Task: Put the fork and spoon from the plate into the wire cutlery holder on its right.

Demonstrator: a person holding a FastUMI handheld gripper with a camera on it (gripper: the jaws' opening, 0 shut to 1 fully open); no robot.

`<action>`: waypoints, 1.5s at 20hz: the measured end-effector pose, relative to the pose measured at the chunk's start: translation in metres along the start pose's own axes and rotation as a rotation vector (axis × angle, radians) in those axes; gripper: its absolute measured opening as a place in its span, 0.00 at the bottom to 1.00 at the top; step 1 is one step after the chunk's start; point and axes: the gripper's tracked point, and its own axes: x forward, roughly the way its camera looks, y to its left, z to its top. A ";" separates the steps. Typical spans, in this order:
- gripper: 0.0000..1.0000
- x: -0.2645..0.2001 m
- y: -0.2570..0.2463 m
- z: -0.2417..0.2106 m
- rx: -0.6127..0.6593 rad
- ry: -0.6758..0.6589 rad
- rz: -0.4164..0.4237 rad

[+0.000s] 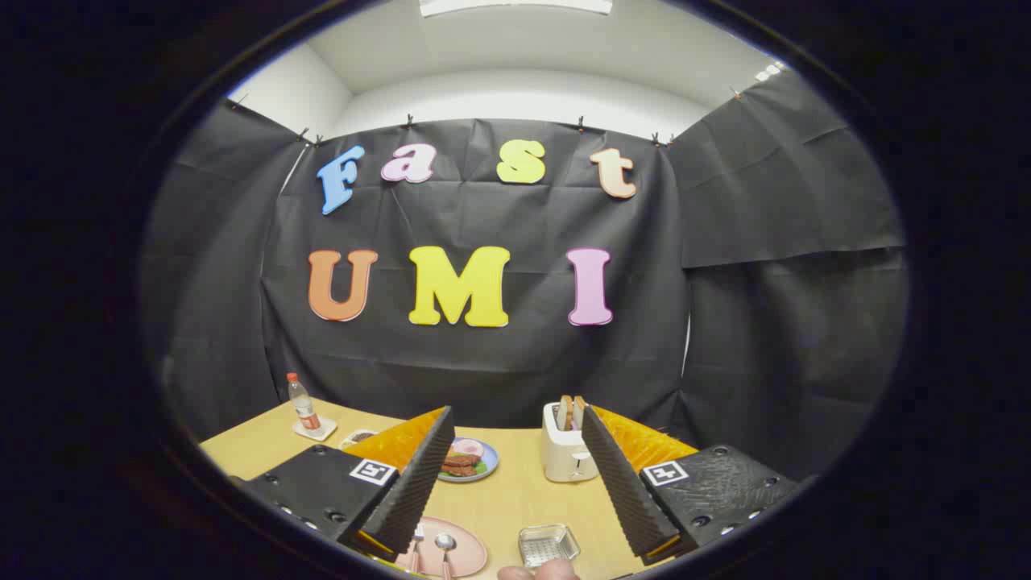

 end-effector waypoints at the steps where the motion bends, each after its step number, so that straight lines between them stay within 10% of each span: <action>1: 0.95 -0.001 0.002 -0.001 -0.001 0.002 0.002; 19: 0.95 -0.012 0.034 -0.049 0.018 0.081 0.049; 30: 0.95 -0.034 0.075 -0.212 -0.046 0.455 0.154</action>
